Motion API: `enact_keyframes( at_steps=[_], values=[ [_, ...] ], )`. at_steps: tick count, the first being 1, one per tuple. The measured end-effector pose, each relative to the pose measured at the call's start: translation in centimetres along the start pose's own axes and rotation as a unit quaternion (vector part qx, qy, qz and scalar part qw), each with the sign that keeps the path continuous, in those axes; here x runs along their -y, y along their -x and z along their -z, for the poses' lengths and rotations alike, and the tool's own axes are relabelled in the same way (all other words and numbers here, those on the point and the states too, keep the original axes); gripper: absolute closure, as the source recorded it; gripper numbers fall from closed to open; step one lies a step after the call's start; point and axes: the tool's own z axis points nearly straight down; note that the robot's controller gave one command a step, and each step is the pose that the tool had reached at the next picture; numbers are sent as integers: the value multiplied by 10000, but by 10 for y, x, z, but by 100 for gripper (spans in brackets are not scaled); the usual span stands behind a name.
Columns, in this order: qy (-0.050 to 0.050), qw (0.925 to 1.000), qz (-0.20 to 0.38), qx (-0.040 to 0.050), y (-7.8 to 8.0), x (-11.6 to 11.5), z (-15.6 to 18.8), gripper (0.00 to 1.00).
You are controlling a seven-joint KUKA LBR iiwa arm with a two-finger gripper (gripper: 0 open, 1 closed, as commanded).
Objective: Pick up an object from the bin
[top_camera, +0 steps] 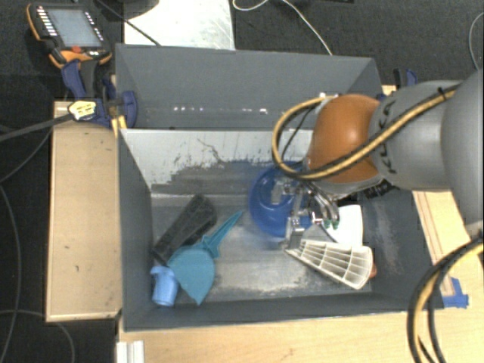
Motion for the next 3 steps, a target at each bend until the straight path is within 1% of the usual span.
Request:
enact_keyframes(
  at_steps=[1,2,3],
  values=[
    [-4,9981,-615,-36,-2,8,-12,100],
    [-5,9981,-613,-36,-2,8,-12,100],
    [-5,9973,-731,-56,11,6,88,100]
  ],
)
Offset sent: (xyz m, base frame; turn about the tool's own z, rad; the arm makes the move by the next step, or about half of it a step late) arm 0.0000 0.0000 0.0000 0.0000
